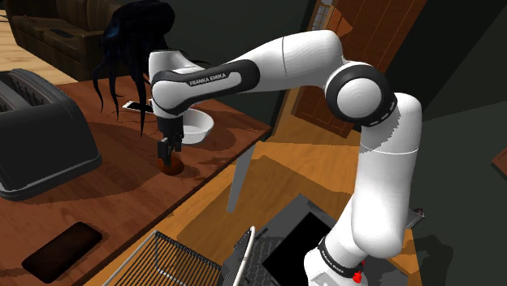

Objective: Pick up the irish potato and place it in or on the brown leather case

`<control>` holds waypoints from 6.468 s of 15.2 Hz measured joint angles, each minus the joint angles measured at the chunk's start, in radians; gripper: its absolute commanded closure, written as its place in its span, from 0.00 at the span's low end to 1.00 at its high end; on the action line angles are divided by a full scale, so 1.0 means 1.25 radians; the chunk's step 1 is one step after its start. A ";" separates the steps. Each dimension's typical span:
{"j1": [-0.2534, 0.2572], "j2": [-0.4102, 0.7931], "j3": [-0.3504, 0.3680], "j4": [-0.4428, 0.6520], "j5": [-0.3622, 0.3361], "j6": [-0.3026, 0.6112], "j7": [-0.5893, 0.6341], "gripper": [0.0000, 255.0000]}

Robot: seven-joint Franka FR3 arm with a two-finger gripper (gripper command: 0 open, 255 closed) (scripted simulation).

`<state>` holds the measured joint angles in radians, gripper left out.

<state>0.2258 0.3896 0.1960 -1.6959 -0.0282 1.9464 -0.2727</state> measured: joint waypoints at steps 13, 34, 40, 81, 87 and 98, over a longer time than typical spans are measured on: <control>0.001 0.021 -0.001 -0.040 -0.005 0.061 0.000 1.00; -0.002 -0.022 0.002 0.010 0.004 -0.031 -0.004 1.00; -0.002 -0.041 0.004 0.043 0.008 -0.083 -0.004 1.00; 0.326 0.259 0.093 0.368 -0.061 -0.097 0.389 1.00; 0.325 0.259 0.093 0.365 -0.061 -0.094 0.389 0.00; 0.332 0.260 0.095 0.462 -0.059 -0.186 0.386 0.00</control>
<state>0.6415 0.7148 0.3142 -1.1189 -0.1021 1.7134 0.2103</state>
